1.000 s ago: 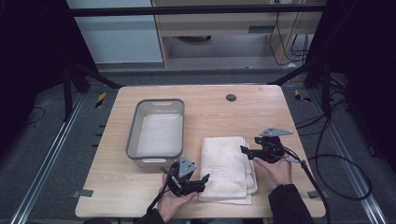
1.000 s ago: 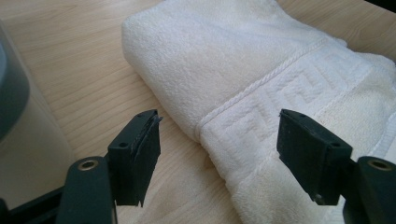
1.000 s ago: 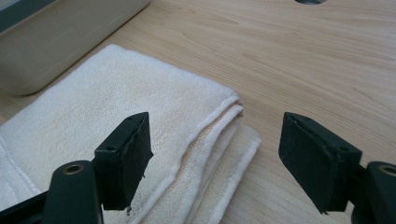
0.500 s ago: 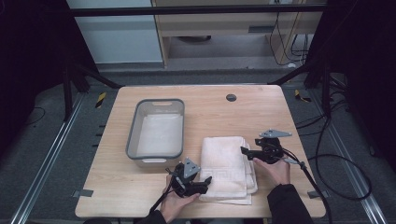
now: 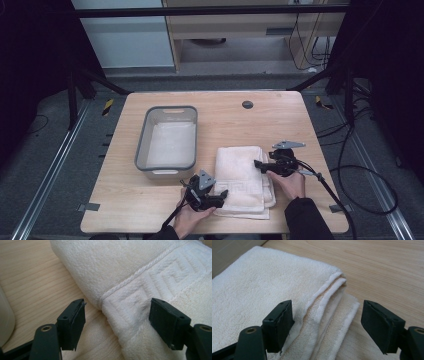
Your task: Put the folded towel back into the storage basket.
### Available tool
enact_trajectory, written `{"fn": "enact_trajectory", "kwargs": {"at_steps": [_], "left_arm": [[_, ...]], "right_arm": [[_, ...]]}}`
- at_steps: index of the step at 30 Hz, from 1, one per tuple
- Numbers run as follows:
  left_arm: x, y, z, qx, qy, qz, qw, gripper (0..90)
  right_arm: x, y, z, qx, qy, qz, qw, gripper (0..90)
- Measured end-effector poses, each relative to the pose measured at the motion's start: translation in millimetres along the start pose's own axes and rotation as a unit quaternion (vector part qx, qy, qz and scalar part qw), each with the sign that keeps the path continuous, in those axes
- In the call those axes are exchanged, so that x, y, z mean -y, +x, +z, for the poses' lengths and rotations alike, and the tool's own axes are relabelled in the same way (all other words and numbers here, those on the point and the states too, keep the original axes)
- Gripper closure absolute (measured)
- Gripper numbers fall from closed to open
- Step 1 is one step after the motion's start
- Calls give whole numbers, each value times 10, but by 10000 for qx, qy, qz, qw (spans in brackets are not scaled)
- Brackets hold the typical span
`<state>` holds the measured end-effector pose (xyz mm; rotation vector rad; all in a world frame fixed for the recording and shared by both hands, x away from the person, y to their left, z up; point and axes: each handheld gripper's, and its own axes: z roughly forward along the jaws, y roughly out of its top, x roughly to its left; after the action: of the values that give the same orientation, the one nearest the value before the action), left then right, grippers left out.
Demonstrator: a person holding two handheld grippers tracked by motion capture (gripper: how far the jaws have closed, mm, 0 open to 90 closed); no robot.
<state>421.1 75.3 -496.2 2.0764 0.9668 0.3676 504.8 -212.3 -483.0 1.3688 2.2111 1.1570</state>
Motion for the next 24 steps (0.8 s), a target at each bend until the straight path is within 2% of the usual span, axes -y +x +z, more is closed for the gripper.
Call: {"fn": "enact_trajectory", "kwargs": {"at_steps": [6,11,15,19,20,24], "left_arm": [[5,23,33,105,81,-144,9998,294],[-2,22,49,146,146,-164,9997,313],[-6,22,66,203,189,-202,9994,323],[-6,29,80,316,198,-247,9990,352],[-8,32,80,342,214,-243,9989,372],[-13,47,89,449,246,-310,9982,399]], "right_arm": [[24,14,40,28,47,12,10000,256],[47,18,66,37,70,27,10000,257],[83,-2,79,-39,91,230,9997,257],[96,-2,111,-56,184,298,9994,260],[97,-5,122,-100,242,389,9989,275],[102,-16,132,-235,286,498,9981,330]]}}
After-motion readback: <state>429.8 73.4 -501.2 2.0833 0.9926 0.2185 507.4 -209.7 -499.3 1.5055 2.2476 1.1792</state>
